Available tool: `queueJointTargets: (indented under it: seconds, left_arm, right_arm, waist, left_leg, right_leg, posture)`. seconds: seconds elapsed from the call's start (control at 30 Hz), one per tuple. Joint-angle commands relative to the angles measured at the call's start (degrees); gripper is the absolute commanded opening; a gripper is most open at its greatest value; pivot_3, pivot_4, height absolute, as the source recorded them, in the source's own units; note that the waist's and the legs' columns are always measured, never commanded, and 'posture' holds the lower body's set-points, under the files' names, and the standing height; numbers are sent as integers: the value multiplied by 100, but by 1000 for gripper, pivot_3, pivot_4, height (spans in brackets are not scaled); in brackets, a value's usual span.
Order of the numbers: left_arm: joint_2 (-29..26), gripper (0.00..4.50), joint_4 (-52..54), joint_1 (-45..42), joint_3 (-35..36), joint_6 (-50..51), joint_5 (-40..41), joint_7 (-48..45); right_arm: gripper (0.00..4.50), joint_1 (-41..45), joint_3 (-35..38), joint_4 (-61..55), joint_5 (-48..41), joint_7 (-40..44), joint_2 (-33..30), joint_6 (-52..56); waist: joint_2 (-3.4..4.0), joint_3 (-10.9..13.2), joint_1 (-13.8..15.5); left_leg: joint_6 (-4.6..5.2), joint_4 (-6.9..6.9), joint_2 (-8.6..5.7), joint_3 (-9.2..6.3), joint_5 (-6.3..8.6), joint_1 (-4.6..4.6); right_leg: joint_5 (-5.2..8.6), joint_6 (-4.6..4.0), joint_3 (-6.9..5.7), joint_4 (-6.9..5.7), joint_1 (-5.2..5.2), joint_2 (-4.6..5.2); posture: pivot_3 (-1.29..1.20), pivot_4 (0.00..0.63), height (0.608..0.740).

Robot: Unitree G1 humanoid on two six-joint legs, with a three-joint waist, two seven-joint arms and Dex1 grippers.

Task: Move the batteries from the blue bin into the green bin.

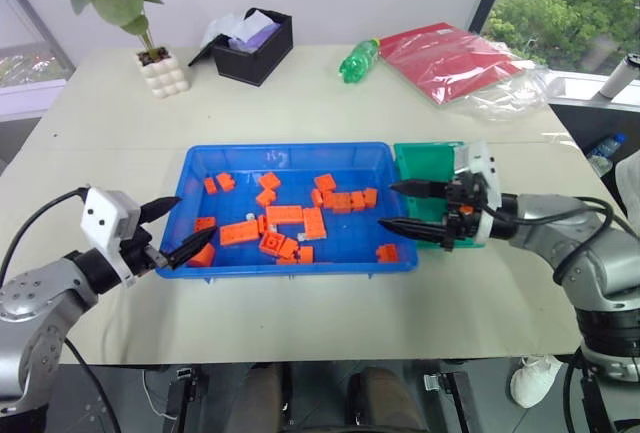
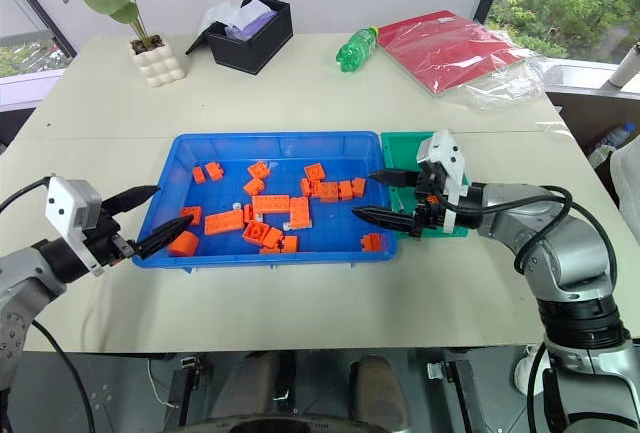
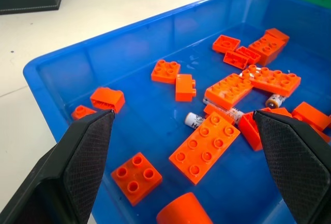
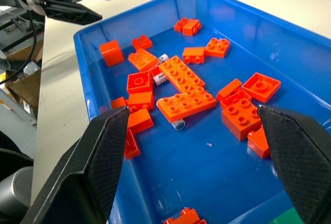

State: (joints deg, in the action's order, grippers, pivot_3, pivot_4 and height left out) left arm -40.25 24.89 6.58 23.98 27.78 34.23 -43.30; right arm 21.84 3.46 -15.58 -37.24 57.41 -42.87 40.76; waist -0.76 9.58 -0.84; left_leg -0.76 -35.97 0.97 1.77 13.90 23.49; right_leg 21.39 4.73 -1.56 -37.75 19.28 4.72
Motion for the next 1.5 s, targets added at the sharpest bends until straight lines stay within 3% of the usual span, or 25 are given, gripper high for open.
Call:
queueJointTargets:
  seconds: [0.03,1.13,1.5]
  left_arm:
    - [-24,4500,63,-36,51,-139,-32,3]
    - [-430,4500,-218,-185,92,-39,-37,-281]
    - [-783,4500,-597,-450,132,13,-47,-548]
  right_arm:
    - [4070,-2,77,-174,-22,19,-25,-116]
    - [4070,154,-23,-18,252,-125,187,-407]
    - [4070,1087,-687,234,694,-98,831,-969]
  waist:
    - [0,0,-1]
    - [2,5,-4]
    - [5,8,-38]
  left_leg:
    - [0,0,0,0,0,0]
    - [0,0,0,0,0,0]
    - [0,1,0,0,0,0]
  right_leg:
    - [0,0,0,0,0,0]
    - [0,0,0,1,0,0]
    - [-1,1,0,-1,5,0]
  posture:
    - [0,150,740]
    - [0,150,740]
    - [0,150,740]
